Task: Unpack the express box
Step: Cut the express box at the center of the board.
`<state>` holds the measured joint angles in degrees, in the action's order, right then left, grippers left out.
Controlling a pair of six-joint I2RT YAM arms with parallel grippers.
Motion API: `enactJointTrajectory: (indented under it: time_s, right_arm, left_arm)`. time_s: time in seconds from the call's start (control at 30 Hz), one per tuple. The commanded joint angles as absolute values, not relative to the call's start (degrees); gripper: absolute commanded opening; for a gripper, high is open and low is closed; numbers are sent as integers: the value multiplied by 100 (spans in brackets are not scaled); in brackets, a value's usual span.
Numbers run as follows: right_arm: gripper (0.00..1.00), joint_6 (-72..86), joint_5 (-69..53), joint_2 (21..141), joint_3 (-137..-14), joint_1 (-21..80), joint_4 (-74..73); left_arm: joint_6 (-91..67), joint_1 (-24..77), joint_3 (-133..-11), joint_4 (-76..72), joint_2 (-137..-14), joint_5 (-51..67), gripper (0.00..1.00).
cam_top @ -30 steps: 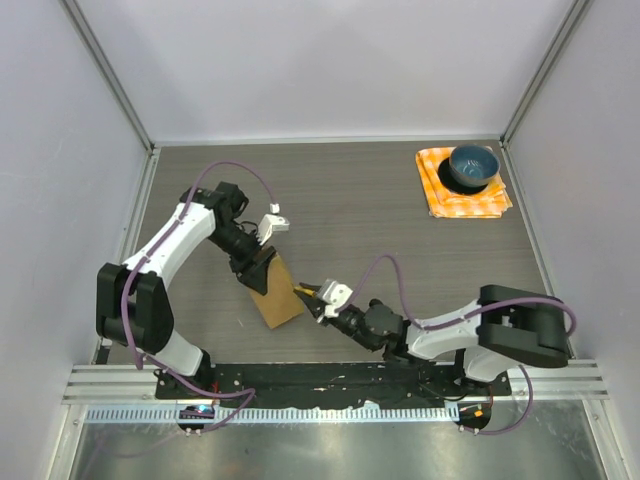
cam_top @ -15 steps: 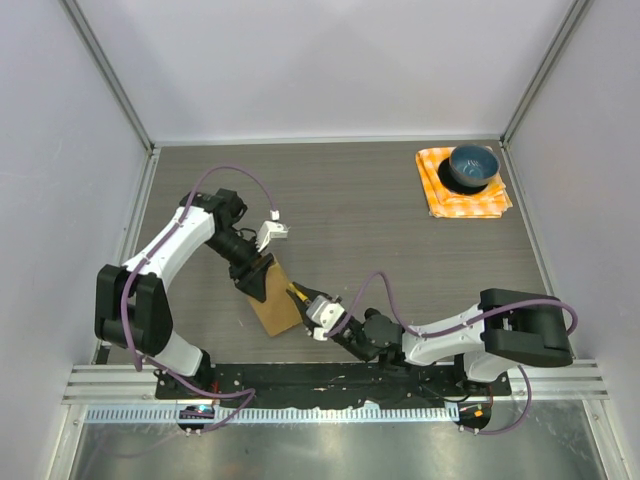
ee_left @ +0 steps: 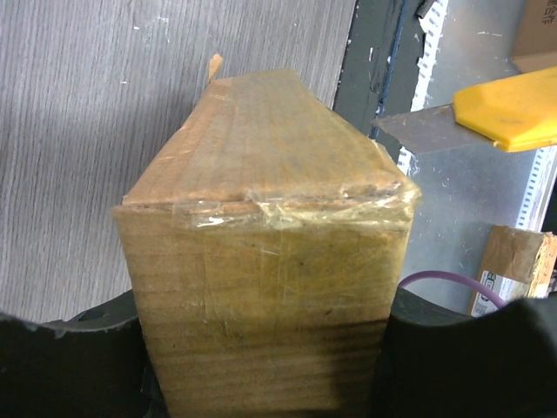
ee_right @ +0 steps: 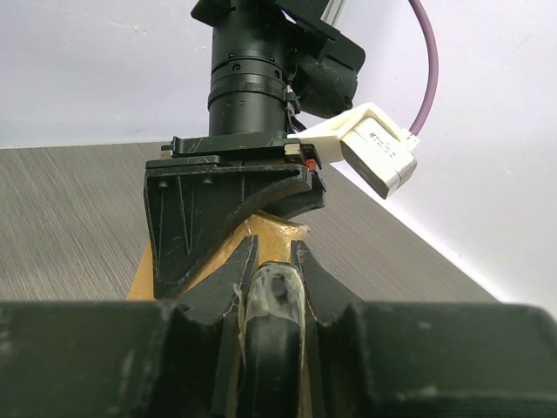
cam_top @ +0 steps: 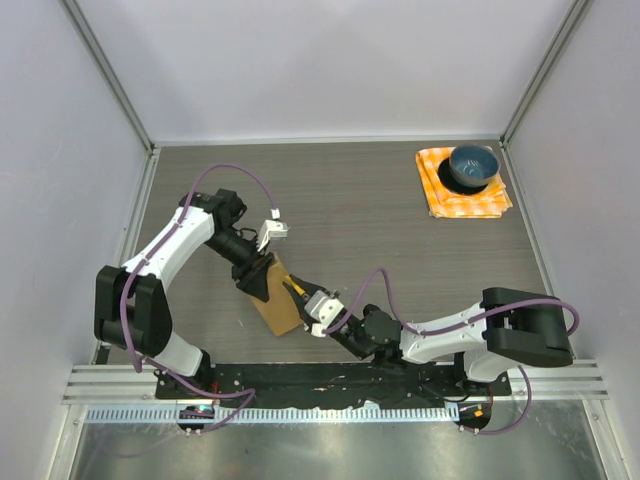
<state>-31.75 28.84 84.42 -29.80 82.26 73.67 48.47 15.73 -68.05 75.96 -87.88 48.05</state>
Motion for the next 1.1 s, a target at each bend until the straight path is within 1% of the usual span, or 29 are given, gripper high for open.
enactJointTrajectory:
  time_s: [0.0, 0.27, 0.53, 1.07]
  right_arm:
    - [1, -3024, 2874, 8315, -3129, 8183, 9562]
    - [1, -2909, 2821, 8297, -3155, 8156, 9562]
    - [1, -2979, 2742, 8253, -3278, 8156, 9562]
    - [1, -3682, 2619, 8156, -3533, 8156, 9563]
  left_arm:
    - [4983, 1591, -6873, 8024, -8605, 5203, 0]
    - [4983, 1591, -6943, 8165, -8613, 5352, 0]
    - [4983, 1591, -7022, 8367, -8745, 5739, 0]
    - [5309, 1582, -7163, 9000, -8947, 6354, 0]
